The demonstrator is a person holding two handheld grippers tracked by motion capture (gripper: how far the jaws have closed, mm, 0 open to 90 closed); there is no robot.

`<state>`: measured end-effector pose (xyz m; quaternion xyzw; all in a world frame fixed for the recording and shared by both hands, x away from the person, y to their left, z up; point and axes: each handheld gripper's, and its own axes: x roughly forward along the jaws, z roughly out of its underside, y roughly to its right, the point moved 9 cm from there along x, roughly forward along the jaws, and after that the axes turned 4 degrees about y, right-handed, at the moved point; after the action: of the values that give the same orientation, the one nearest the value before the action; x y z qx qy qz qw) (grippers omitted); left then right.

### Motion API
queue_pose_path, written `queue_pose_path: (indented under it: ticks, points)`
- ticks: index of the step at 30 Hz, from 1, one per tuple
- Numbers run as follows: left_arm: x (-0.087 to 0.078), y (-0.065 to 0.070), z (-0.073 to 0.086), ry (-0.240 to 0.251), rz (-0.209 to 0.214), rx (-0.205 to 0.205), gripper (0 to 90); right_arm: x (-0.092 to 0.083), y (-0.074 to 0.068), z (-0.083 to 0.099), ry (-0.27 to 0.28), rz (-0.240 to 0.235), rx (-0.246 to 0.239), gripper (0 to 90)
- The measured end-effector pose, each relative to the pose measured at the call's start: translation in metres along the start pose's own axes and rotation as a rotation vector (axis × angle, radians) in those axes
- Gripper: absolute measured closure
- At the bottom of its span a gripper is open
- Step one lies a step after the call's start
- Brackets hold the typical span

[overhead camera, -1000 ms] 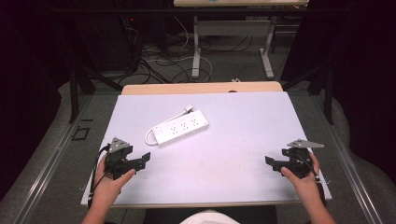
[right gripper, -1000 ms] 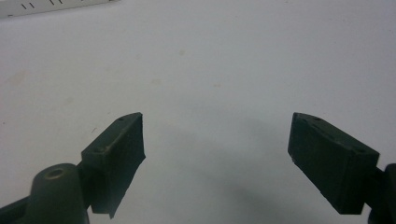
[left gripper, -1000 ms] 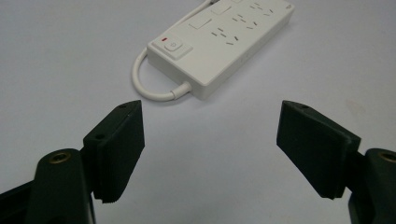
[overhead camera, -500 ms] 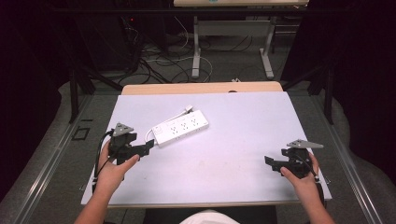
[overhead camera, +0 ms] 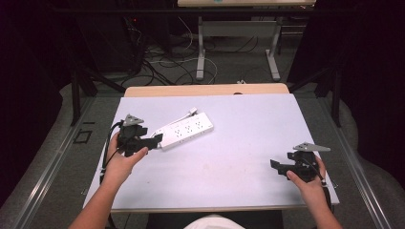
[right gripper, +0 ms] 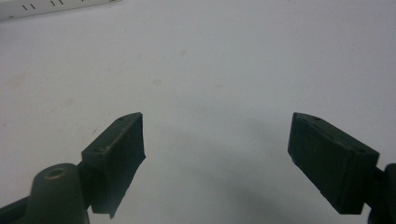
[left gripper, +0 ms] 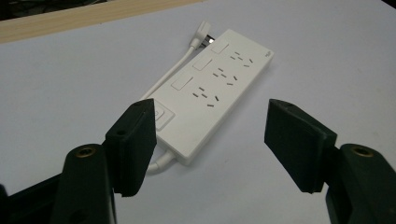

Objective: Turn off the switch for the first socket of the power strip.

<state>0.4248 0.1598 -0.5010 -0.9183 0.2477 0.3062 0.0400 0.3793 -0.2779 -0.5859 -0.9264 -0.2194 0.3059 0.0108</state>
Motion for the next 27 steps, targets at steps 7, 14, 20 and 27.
queue_pose_path:
  ticks: [7, 14, 20, 27]
  points:
    - [0.009, 0.009, -0.015, -0.019, 0.021, -0.017, 43.9, 0.001, 0.001, 0.001, 0.0, -0.006, 0.009, 17.9]
    - [0.014, 0.013, -0.029, -0.016, 0.032, -0.044, 51.5, 0.001, 0.0, 0.001, 0.004, -0.008, 0.018, 17.9]
    - [0.019, 0.016, -0.043, -0.015, 0.034, -0.072, 57.3, 0.001, -0.001, 0.001, 0.001, -0.014, 0.018, 17.9]
    - [0.026, 0.018, -0.053, -0.04, 0.03, -0.109, 64.2, 0.002, -0.001, 0.001, -0.003, -0.016, 0.018, 17.8]
